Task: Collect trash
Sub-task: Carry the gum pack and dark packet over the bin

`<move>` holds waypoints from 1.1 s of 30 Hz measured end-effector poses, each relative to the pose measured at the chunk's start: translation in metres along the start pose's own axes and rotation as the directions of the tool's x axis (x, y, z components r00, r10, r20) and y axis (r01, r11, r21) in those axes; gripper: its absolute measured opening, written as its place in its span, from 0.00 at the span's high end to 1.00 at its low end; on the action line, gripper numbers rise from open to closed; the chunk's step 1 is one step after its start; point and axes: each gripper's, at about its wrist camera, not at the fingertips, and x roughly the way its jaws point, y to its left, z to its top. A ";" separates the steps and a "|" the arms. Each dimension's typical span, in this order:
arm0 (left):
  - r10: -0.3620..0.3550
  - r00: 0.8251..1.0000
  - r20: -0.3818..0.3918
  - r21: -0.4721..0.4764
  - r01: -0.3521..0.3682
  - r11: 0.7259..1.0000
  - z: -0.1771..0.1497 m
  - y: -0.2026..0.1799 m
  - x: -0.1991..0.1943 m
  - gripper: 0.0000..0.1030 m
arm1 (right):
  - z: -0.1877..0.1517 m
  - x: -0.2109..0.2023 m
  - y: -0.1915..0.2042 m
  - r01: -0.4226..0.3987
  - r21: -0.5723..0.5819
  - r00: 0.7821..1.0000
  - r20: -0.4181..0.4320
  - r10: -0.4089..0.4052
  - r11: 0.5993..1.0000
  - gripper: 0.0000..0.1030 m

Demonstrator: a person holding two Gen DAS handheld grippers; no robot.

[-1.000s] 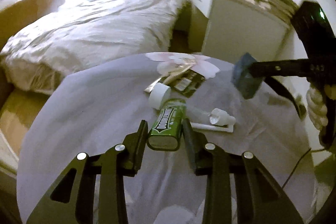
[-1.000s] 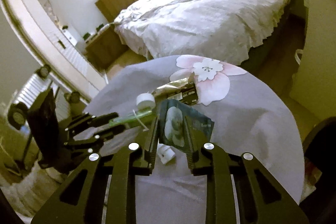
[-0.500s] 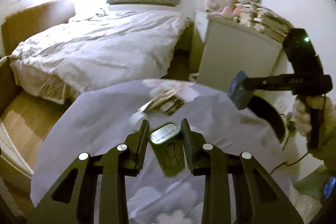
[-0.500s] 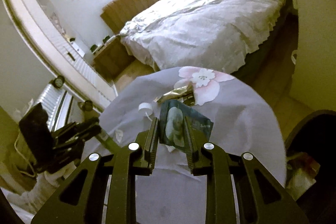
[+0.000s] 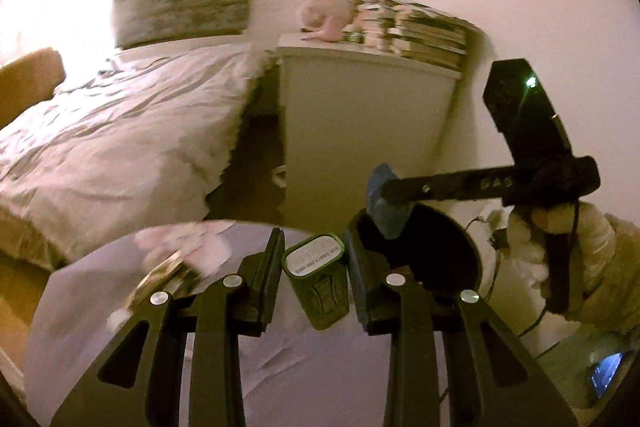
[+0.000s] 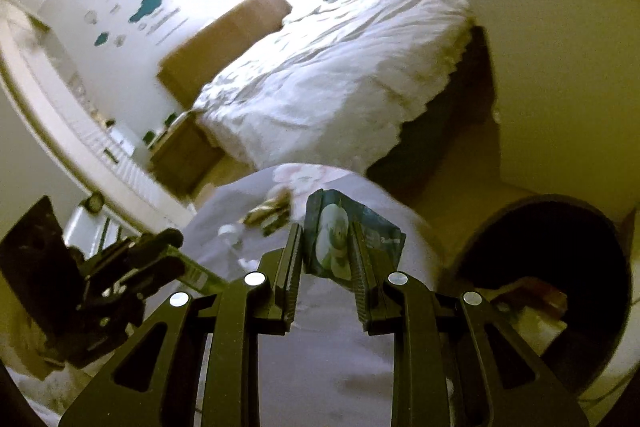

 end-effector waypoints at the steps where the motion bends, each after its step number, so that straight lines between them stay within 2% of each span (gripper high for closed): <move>1: -0.011 1.000 0.002 0.015 0.011 1.000 0.005 -0.008 0.006 0.70 | -0.001 -0.004 -0.007 0.011 0.012 1.000 0.005 -0.011 1.000 0.77; 10: -0.111 0.994 -0.022 0.050 0.112 0.992 0.025 -0.053 0.057 0.70 | -0.009 -0.018 -0.062 0.081 0.111 0.996 0.029 -0.085 0.990 0.77; 18: -0.173 0.982 -0.074 0.004 0.173 0.985 0.025 -0.069 0.097 0.70 | -0.021 -0.016 -0.106 0.114 0.207 0.993 0.007 -0.118 0.972 0.77; 33: -0.207 0.965 -0.163 -0.033 0.205 0.978 0.018 -0.091 0.153 0.70 | -0.045 -0.001 -0.158 0.171 0.313 0.985 -0.037 -0.168 0.934 0.77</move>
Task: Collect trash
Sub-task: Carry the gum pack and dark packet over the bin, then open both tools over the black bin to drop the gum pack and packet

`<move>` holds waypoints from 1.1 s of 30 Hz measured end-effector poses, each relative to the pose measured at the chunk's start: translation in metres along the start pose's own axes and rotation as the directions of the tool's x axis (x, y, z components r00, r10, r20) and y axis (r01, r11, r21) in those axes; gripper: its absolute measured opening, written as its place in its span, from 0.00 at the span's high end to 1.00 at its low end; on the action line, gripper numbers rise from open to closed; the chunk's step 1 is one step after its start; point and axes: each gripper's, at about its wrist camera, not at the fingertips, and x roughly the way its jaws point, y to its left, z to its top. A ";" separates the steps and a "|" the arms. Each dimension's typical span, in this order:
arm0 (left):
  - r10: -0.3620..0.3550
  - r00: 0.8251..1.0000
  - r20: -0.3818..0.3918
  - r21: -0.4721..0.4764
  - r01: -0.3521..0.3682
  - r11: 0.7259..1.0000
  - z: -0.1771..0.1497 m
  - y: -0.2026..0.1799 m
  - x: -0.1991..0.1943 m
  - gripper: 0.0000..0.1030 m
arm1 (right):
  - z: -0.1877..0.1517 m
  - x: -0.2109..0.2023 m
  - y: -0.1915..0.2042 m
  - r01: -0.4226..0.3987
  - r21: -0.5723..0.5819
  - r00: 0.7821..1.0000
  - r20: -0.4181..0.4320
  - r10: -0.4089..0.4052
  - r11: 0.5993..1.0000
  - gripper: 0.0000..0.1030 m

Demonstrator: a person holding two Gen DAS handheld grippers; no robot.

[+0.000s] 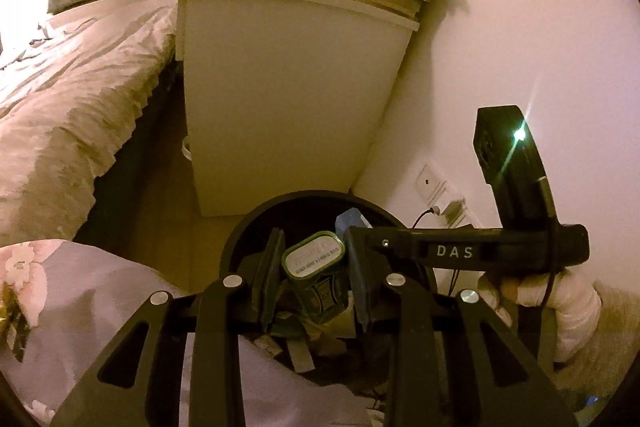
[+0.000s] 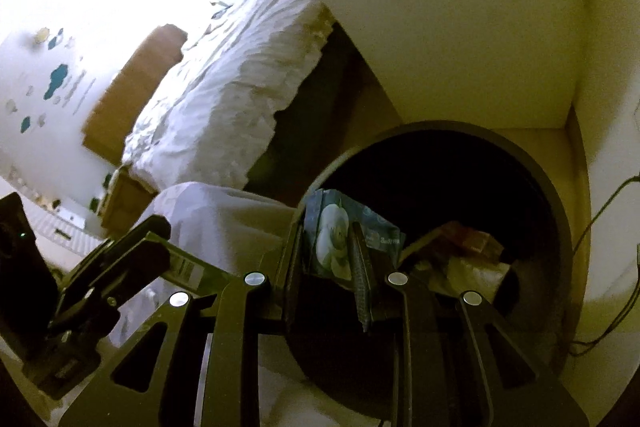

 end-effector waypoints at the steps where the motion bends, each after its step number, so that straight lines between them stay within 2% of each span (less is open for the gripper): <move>1: -0.002 1.000 -0.004 -0.001 0.002 1.000 0.000 -0.001 0.002 0.70 | 0.000 0.000 -0.004 0.003 0.004 1.000 0.000 -0.003 1.000 0.77; 13: -0.016 0.999 -0.049 0.020 0.017 1.000 0.000 -0.014 0.024 0.70 | -0.009 0.000 -0.027 0.034 0.025 0.999 0.002 -0.034 0.999 0.77; 29: -0.030 0.998 -0.057 0.040 0.032 0.999 0.005 -0.029 0.032 0.70 | -0.010 -0.003 -0.028 0.074 0.020 0.997 0.006 -0.074 0.997 0.77; 33: -0.014 0.999 -0.053 0.047 0.016 0.999 0.005 -0.030 0.029 0.69 | -0.009 -0.002 -0.030 0.070 0.037 0.998 -0.010 -0.069 0.997 0.77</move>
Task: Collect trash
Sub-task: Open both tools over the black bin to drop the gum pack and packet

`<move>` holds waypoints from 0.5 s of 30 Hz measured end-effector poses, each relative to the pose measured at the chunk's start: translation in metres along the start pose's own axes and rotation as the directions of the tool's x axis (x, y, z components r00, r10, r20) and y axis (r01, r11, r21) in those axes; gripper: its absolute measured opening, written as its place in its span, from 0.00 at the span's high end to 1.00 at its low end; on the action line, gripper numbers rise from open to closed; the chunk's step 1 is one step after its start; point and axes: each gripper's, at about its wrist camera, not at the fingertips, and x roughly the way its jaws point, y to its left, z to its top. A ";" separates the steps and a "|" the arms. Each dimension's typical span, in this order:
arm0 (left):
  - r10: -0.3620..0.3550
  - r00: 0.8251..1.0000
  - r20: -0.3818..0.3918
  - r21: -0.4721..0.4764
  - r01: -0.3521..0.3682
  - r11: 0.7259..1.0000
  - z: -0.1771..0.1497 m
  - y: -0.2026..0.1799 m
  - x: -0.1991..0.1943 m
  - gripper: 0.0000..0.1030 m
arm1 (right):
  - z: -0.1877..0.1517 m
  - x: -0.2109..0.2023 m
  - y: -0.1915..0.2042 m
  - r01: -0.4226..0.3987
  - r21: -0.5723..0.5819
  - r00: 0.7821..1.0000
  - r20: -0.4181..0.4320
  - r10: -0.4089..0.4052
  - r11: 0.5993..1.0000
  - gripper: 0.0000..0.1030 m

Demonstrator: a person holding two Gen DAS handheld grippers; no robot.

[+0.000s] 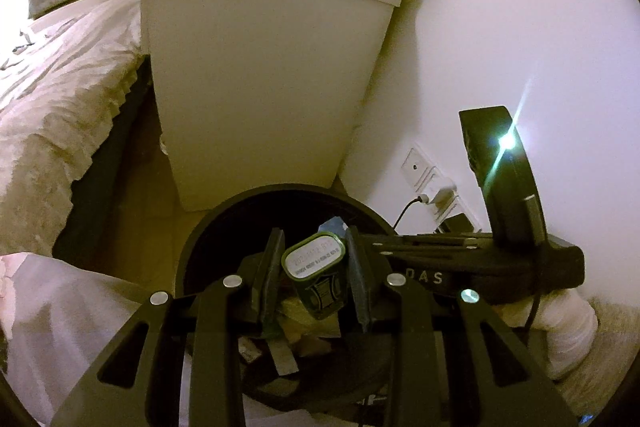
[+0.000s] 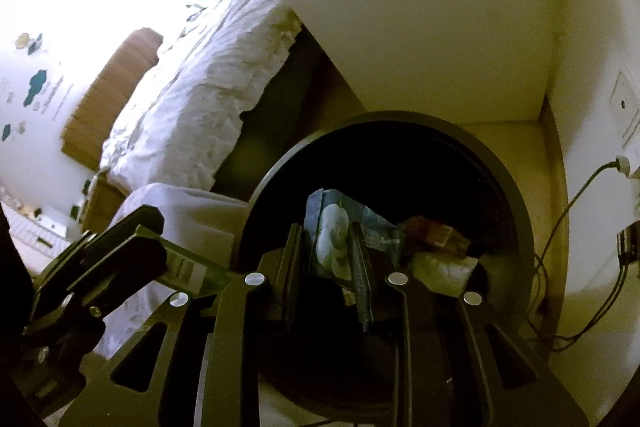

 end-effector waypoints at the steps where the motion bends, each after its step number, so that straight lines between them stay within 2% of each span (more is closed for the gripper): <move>1: 0.004 1.000 0.008 0.000 -0.004 1.000 0.000 0.000 -0.002 0.68 | 0.001 0.000 -0.001 0.003 0.002 1.000 -0.004 -0.003 1.000 0.76; 3: 0.010 1.000 0.014 0.001 -0.010 1.000 0.001 0.000 -0.007 0.63 | 0.002 -0.001 0.000 0.008 0.002 1.000 -0.006 -0.008 1.000 0.71; 4: 0.019 1.000 0.020 0.003 -0.020 1.000 0.002 -0.001 -0.010 0.59 | 0.002 -0.003 0.001 0.010 0.007 1.000 -0.001 -0.010 1.000 0.61; 5: 0.030 0.999 0.031 0.004 -0.030 1.000 0.002 -0.001 -0.013 0.49 | 0.002 -0.004 0.002 0.008 0.010 1.000 0.004 -0.008 1.000 0.55; 6: 0.037 0.998 0.045 0.006 -0.038 0.999 0.002 -0.001 -0.017 0.43 | 0.002 -0.006 0.003 0.005 0.010 1.000 0.007 -0.005 1.000 0.55; 10: 0.072 0.994 0.086 0.016 -0.074 0.997 0.000 -0.002 -0.037 0.36 | 0.000 -0.009 0.015 -0.002 -0.019 1.000 0.009 0.002 1.000 0.55; 14: 0.118 0.984 0.131 0.017 -0.121 0.993 -0.003 0.000 -0.061 0.22 | -0.003 -0.013 0.037 -0.012 -0.074 1.000 0.012 0.013 0.997 0.55; 15: 0.129 0.981 0.142 0.014 -0.133 0.991 -0.004 0.001 -0.068 0.21 | -0.004 -0.013 0.044 -0.018 -0.091 1.000 0.011 0.019 0.996 0.55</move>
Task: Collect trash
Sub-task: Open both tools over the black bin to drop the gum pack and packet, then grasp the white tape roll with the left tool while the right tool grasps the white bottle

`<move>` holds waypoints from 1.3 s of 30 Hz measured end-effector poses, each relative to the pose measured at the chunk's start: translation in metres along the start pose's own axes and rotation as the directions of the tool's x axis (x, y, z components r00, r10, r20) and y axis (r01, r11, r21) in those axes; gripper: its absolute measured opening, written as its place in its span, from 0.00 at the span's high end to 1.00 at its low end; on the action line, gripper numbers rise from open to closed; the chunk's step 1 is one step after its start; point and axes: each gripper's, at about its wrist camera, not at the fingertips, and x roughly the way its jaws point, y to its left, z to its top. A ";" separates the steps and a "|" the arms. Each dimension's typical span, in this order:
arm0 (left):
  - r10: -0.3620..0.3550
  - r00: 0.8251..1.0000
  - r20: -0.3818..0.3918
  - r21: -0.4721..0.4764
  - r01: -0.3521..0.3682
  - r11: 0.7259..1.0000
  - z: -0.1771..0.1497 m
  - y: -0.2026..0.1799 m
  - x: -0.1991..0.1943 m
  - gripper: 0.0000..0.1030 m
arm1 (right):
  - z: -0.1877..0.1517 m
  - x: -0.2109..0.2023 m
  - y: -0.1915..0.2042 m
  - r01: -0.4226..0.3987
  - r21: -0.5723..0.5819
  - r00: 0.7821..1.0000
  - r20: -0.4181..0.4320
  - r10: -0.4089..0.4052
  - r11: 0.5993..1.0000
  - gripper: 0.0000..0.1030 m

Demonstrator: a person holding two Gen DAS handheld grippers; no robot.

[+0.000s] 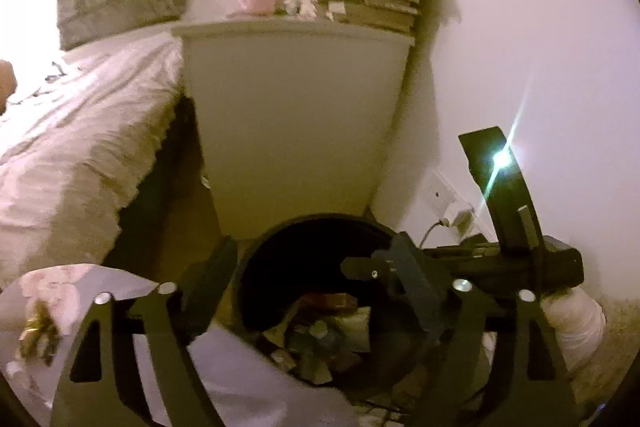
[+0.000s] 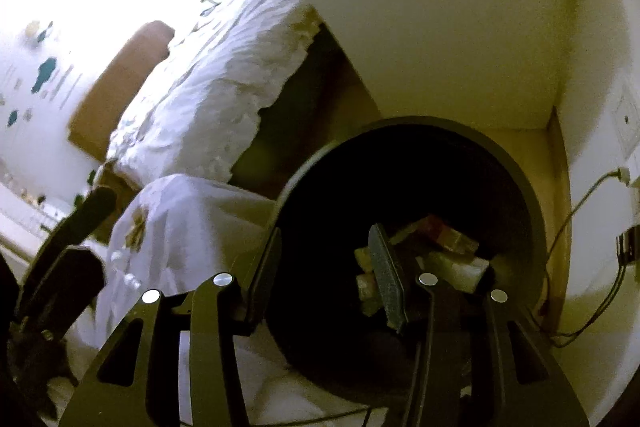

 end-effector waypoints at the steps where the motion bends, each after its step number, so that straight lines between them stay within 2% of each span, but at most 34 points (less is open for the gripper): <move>1: 0.013 1.000 0.012 -0.002 -0.013 1.000 0.000 0.003 -0.008 0.21 | -0.001 0.000 0.005 -0.003 -0.008 1.000 0.000 0.003 1.000 0.55; 4: 0.046 0.998 0.044 -0.018 -0.045 0.999 0.000 0.012 -0.030 0.12 | -0.004 0.000 0.029 -0.027 -0.053 1.000 -0.006 0.027 0.998 0.55; 8: 0.100 0.992 0.074 -0.047 -0.097 0.994 -0.007 0.031 -0.053 0.08 | -0.007 0.004 0.062 -0.050 -0.113 0.999 -0.025 0.047 0.992 0.55; 9: 0.115 0.990 0.076 -0.056 -0.111 0.992 -0.009 0.037 -0.058 0.07 | -0.008 0.007 0.072 -0.056 -0.138 0.998 -0.032 0.052 0.989 0.54; 11: 0.153 0.986 0.072 -0.084 -0.147 0.986 -0.017 0.054 -0.068 0.05 | -0.012 0.012 0.090 -0.068 -0.178 0.997 -0.042 0.061 0.982 0.45; 15: 0.226 0.973 0.040 -0.160 -0.217 0.963 -0.038 0.092 -0.081 0.05 | -0.023 0.027 0.132 -0.093 -0.289 0.994 -0.088 0.070 0.953 0.45; 18: 0.283 0.959 -0.008 -0.234 -0.277 0.932 -0.059 0.129 -0.091 0.05 | -0.033 0.041 0.164 -0.119 -0.371 0.989 -0.130 0.075 0.921 0.45; 21: 0.333 0.941 -0.052 -0.313 -0.332 0.890 -0.084 0.174 -0.104 0.05 | -0.045 0.056 0.193 -0.150 -0.441 0.982 -0.174 0.079 0.885 0.45; 25: 0.385 0.917 -0.106 -0.369 -0.396 0.841 -0.111 0.222 -0.115 0.05 | -0.063 0.079 0.229 -0.191 -0.520 0.971 -0.226 0.081 0.832 0.45; 29: 0.363 0.913 -0.188 -0.427 -0.409 0.807 -0.136 0.264 -0.114 0.07 | -0.079 0.100 0.258 -0.209 -0.583 0.966 -0.247 0.074 0.785 0.45; 31: 0.342 0.917 -0.207 -0.450 -0.399 0.799 -0.144 0.277 -0.112 0.12 | -0.085 0.112 0.271 -0.217 -0.605 0.964 -0.259 0.068 0.766 0.45; 33: 0.323 0.920 -0.221 -0.450 -0.390 0.803 -0.149 0.285 -0.108 0.22 | -0.089 0.121 0.280 -0.221 -0.618 0.962 -0.264 0.066 0.754 0.45; 39: 0.305 0.926 -0.223 -0.416 -0.373 0.829 -0.156 0.292 -0.101 0.29 | -0.096 0.148 0.305 -0.214 -0.657 0.964 -0.262 0.047 0.723 0.45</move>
